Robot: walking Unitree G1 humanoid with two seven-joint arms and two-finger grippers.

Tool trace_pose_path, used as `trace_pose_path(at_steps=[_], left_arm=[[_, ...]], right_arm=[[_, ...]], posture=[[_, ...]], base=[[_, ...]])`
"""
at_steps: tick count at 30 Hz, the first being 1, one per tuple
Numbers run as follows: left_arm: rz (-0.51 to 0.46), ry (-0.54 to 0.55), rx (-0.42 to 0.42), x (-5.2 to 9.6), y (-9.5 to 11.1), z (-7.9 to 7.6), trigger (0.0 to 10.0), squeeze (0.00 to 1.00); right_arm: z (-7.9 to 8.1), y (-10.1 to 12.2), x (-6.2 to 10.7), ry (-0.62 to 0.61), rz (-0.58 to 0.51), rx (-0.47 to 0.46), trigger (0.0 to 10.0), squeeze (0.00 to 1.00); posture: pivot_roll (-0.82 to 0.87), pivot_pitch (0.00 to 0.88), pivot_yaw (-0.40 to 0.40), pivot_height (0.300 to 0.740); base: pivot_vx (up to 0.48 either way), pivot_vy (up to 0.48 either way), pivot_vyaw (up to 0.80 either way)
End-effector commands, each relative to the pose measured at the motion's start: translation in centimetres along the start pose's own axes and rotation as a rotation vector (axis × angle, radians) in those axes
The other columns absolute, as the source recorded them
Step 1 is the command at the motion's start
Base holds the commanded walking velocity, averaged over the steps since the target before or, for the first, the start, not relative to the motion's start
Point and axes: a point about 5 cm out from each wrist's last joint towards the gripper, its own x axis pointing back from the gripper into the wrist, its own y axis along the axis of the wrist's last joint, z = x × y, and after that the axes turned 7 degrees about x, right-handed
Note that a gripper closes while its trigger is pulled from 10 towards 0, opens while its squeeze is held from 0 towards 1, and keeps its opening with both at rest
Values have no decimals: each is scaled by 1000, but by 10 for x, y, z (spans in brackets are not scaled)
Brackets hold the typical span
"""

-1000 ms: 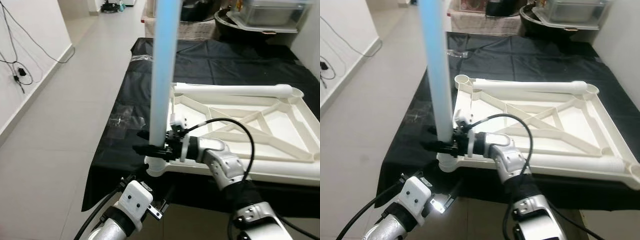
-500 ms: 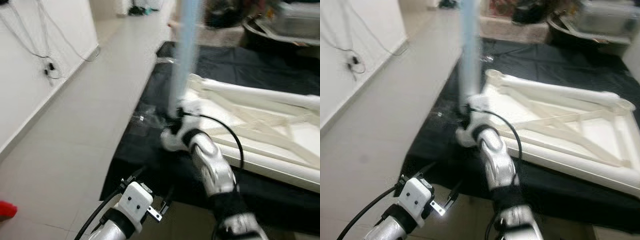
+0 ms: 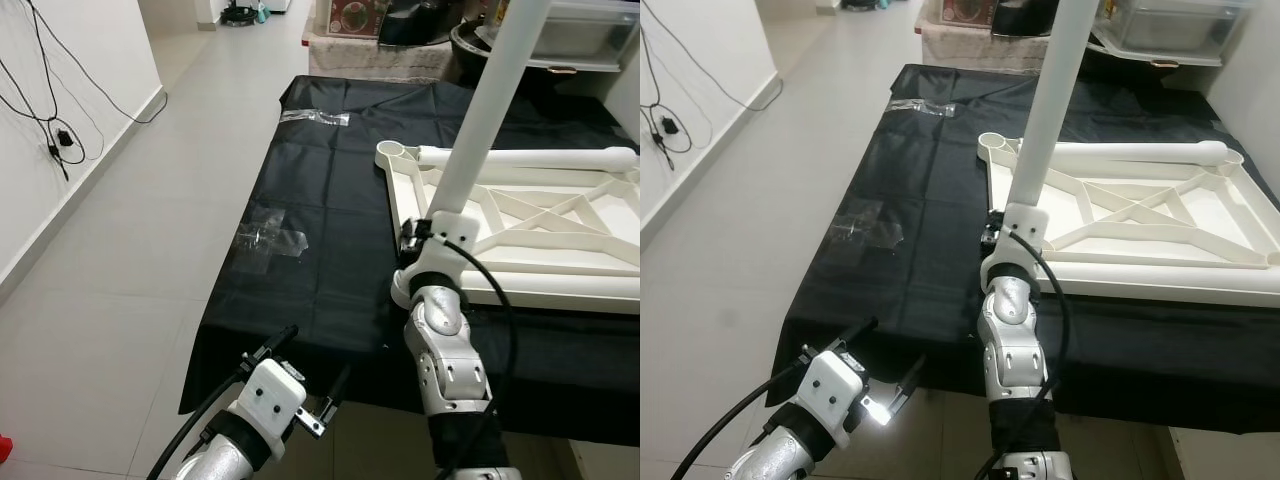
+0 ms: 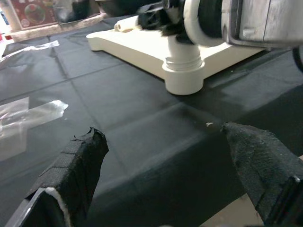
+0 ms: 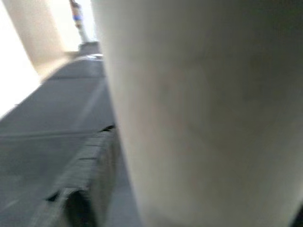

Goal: Building children table

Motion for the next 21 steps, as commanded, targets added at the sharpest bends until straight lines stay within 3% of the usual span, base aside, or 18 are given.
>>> trace_pose_path(at_steps=[1, 2, 3, 4, 5, 7, 8, 9, 12, 16, 21], left_arm=[[37, -2, 7, 2, -7, -1, 10000, 0], [37, -2, 7, 2, -7, -1, 10000, 0], [37, -2, 8, 2, -7, -1, 10000, 0], [38, -3, 9, 2, -8, -1, 10000, 0], [38, -3, 9, 2, -8, -1, 10000, 0], [38, -5, 9, 2, -8, -1, 10000, 0], [38, -5, 9, 2, -8, -1, 10000, 0], [38, -5, 9, 2, -8, -1, 10000, 0], [38, -5, 9, 2, -8, -1, 10000, 0], [39, -2, 4, 2, -8, 0, 10000, 0], [39, -1, 4, 2, -8, 0, 10000, 0]], right_arm=[[24, 1, 1, 184, -19, -63, 10000, 0], [24, 1, 1, 184, -19, -63, 10000, 0], [25, 1, -1, 271, -12, -108, 10000, 0], [27, 4, -1, 496, -22, -99, 10000, 0], [27, 4, -1, 496, -22, -99, 10000, 0], [24, 3, 0, 745, 8, -61, 10000, 0], [24, 3, 0, 745, 8, -61, 10000, 0], [22, 1, 1, 866, 34, -34, 10000, 0], [21, 0, 2, 944, 53, -18, 10000, 0], [18, 2, 5, 1292, 127, 57, 10000, 0], [26, 4, 7, 1449, 132, 43, 10000, 0]], posture=[[89, 159, -48, 740], [89, 159, -48, 740], [89, 159, -48, 740], [87, 160, -45, 740], [87, 160, -45, 740], [86, 159, -49, 740], [86, 159, -49, 740], [89, 161, -48, 740], [89, 161, -48, 740], [97, 160, -49, 740], [104, 161, -50, 740]], base=[[0, 0, 0], [0, 0, 0], [0, 0, 0], [0, 0, 0], [0, 0, 0], [0, 0, 0], [0, 0, 0], [0, 0, 0], [0, 0, 0], [0, 0, 0], [0, 0, 0]])
